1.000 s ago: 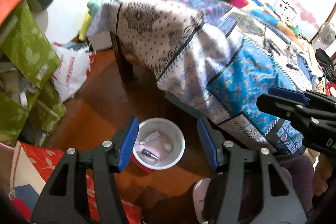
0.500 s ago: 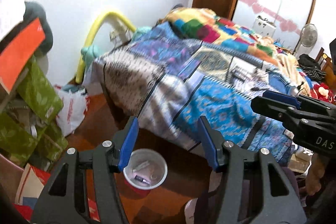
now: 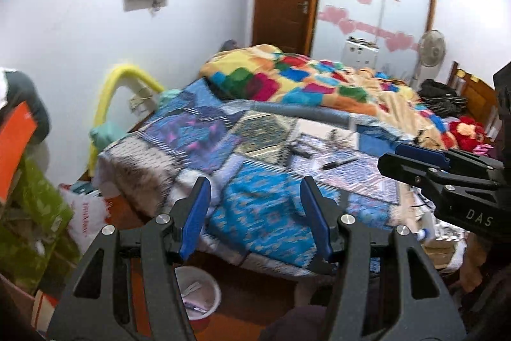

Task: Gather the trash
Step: 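Move both open tools back toward the Sharpie marker on the bed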

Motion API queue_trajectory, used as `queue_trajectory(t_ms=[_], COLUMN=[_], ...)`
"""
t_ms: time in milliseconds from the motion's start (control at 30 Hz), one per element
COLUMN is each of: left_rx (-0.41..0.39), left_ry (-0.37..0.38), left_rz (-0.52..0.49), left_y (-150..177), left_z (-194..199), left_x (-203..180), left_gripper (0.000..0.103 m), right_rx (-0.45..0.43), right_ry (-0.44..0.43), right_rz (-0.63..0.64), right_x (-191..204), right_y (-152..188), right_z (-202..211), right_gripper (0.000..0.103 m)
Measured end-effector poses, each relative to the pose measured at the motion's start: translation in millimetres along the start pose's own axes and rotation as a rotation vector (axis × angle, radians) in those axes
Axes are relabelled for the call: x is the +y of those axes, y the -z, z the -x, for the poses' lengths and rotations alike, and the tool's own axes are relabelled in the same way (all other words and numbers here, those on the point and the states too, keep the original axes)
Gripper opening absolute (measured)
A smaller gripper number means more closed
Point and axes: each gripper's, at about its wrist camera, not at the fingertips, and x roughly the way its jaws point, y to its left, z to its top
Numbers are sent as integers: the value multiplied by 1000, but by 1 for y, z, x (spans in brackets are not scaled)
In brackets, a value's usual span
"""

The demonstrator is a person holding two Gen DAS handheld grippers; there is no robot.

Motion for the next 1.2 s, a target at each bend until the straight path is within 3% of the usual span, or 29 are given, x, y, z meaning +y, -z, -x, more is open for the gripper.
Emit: queue_trajectory(t_ms=[267,533,833,1200], left_rx=[23,90,211,334], left_ry=[75,128,132,101], left_rz=[-63,-93,-77,-8], left_y=[-29,-37,-26,-2], left_z=[-44,-104,-188,-280], left_x=[-52,-87,-94,-67], left_gripper=[57,57,57,57], right_rx=[-21,27,141,267], right_ry=[110,202,212,161], right_rz=[-66,-162,-295,-384], right_x=[-61,-129,-191,-211], right_y=[-2,6,28,47], right_z=[23,12,-36,-133], right_gripper=[41,41,41,41])
